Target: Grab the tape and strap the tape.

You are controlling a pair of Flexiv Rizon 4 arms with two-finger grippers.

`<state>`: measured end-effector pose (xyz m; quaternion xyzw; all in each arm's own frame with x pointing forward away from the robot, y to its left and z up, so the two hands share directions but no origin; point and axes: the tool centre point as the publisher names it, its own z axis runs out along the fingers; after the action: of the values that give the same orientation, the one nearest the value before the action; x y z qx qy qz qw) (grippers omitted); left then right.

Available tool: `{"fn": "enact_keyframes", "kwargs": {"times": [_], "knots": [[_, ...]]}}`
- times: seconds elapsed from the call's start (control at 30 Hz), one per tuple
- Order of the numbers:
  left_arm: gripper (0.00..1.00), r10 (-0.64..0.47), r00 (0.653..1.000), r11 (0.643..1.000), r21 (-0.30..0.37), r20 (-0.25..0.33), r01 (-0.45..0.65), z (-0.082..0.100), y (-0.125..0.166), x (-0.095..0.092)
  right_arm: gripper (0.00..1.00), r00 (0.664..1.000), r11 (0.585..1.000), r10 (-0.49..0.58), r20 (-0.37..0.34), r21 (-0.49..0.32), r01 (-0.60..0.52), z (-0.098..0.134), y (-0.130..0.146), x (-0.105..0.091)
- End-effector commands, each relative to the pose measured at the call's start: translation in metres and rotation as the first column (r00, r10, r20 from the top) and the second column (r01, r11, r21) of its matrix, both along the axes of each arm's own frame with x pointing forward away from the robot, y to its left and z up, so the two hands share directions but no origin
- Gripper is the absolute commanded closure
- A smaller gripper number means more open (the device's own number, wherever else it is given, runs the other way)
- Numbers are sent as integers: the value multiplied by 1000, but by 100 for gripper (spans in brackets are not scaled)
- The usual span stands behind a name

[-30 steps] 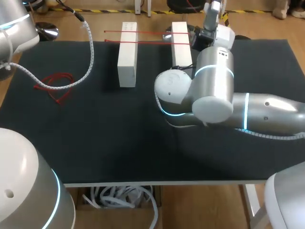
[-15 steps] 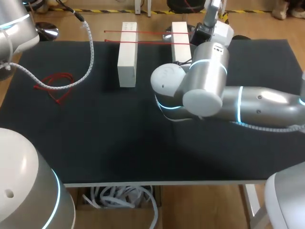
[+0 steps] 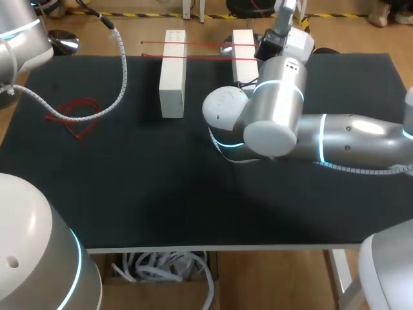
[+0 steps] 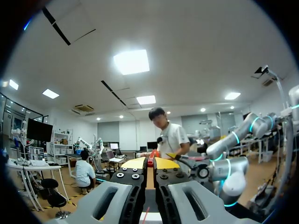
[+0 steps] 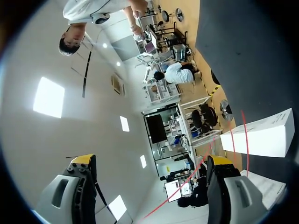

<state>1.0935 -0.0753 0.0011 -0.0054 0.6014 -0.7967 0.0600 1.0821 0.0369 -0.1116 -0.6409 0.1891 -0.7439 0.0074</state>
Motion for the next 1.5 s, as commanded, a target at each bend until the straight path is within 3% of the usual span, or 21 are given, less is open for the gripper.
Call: {"fn": "enact_keyframes", "kwargs": {"times": [0.03, 0.1, 0.17, 0.2, 0.23, 0.33, 0.37, 0.4, 0.47, 0.63, 1.0, 1.13, 1.27, 1.33, 1.5], "knots": [[100, -3, 1000, 1000, 0, 1, 3, -1, 0, 1, 0, 1000, 1000, -10, -10, -8, 10, 2, 0, 0], [100, -3, 1000, 1000, 0, 1, 3, -1, 0, 1, 18, 1000, 1000, -12, -12, -9, 12, 2, 0, 0], [100, -3, 1000, 1000, 0, 1, 3, -1, 0, 1, 19, 1000, 1000, -13, -11, -12, 13, 3, -1, 0], [100, -3, 1000, 1000, 0, 1, 3, -1, 0, 1, 48, 1000, 1000, -13, -10, -15, 13, 3, -1, 0], [100, -3, 1000, 1000, 0, 1, 3, -1, 0, 1, 53, 1000, 1000, -14, -9, -17, 14, 3, -1, 0], [100, -3, 1000, 1000, 0, 1, 3, -1, 0, 1, 51, 1000, 1000, -13, -1, -21, 13, 5, -1, 0], [100, -3, 1000, 1000, 0, 1, 3, -1, 0, 1, 41, 1000, 1000, -12, 3, -20, 12, 6, -1, 0], [100, -3, 1000, 1000, 0, 1, 3, -1, 0, 1, 56, 1000, 1000, -12, 4, -20, 12, 6, -1, 0], [100, -3, 1000, 1000, 0, 1, 3, -1, 0, 1, 62, 1000, 1000, -12, 7, -21, 12, 6, -1, 0], [100, -3, 1000, 1000, 0, 1, 3, -1, 0, 1, 54, 1000, 1000, -9, 6, -23, 9, 6, 0, 0], [100, -3, 1000, 1000, 0, 1, 3, -1, 0, 1, 56, 1000, 1000, -6, 4, -25, 6, 6, 1, -2], [100, -3, 1000, 1000, 0, 1, 3, -1, 0, 1, 53, 1000, 1000, -10, 7, -26, 10, 8, 1, -2], [100, -3, 1000, 1000, 0, 1, 3, -1, 0, 1, 62, 1000, 999, -12, 8, -30, 13, 8, 1, -2], [100, -3, 1000, 1000, 0, 1, 3, -1, 0, 1, 100, 1000, 999, -15, 4, -34, 16, 8, 1, -2], [100, -3, 1000, 1000, 0, 1, 3, -1, 0, 1, 100, 1000, 999, -14, 2, -38, 14, 8, 3, -4]]}}
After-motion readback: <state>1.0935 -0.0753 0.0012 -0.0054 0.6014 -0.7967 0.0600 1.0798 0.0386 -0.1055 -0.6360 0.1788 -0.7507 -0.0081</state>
